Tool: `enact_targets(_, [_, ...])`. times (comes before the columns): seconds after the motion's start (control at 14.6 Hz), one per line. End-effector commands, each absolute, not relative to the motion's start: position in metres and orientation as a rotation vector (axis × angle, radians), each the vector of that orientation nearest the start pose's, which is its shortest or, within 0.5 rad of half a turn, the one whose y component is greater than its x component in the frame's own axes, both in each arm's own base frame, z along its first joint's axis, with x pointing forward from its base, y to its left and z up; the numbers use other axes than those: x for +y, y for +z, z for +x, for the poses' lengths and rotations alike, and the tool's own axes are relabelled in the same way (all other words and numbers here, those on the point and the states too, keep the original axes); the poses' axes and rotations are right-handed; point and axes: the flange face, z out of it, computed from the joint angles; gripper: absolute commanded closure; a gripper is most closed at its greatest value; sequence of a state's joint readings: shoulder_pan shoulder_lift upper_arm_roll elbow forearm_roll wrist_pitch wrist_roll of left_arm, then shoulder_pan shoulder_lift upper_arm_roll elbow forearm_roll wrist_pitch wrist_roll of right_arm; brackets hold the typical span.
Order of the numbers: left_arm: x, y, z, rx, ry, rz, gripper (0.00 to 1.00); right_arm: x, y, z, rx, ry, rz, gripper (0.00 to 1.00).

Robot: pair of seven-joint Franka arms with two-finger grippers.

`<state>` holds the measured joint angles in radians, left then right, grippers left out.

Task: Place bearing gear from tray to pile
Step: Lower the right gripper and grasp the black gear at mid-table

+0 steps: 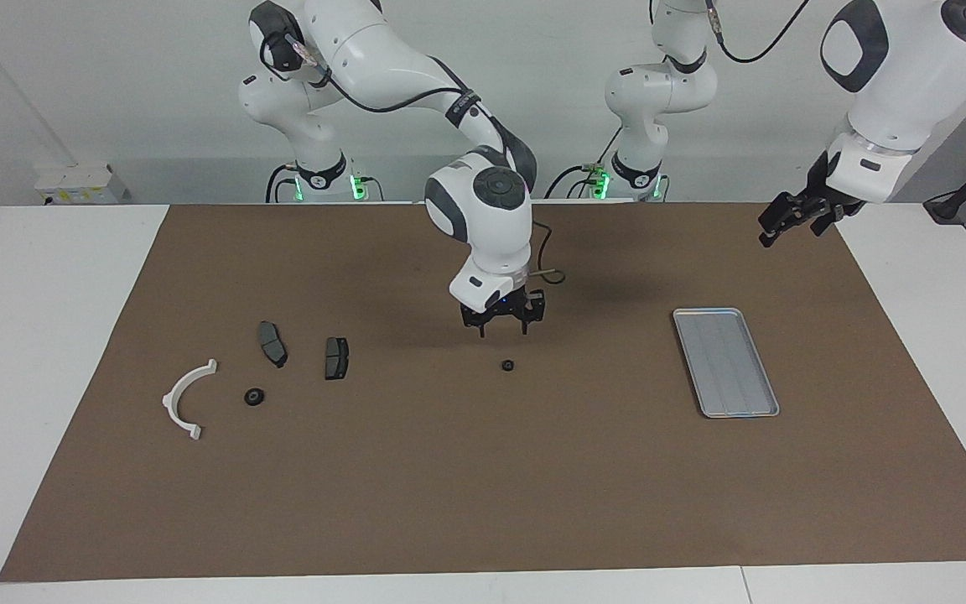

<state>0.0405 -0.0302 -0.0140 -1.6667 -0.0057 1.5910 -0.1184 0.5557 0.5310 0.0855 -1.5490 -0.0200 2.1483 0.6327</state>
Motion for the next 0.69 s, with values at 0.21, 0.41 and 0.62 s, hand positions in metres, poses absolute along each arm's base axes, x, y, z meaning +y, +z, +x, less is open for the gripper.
enact_targets(0.21, [0.012,0.599,0.542,-0.165,0.093,-3.121,0.0,0.404,0.344,0.59,0.03,-0.167,-3.044,0.19])
enact_targets(0.41, [0.008,0.597,0.541,-0.153,0.102,-3.12,0.0,0.404,0.329,0.589,0.019,-0.145,-3.056,0.2])
enact_targets(0.62, [0.01,0.598,0.54,-0.169,0.097,-3.12,0.0,0.41,0.317,0.586,0.005,-0.141,-3.055,0.2])
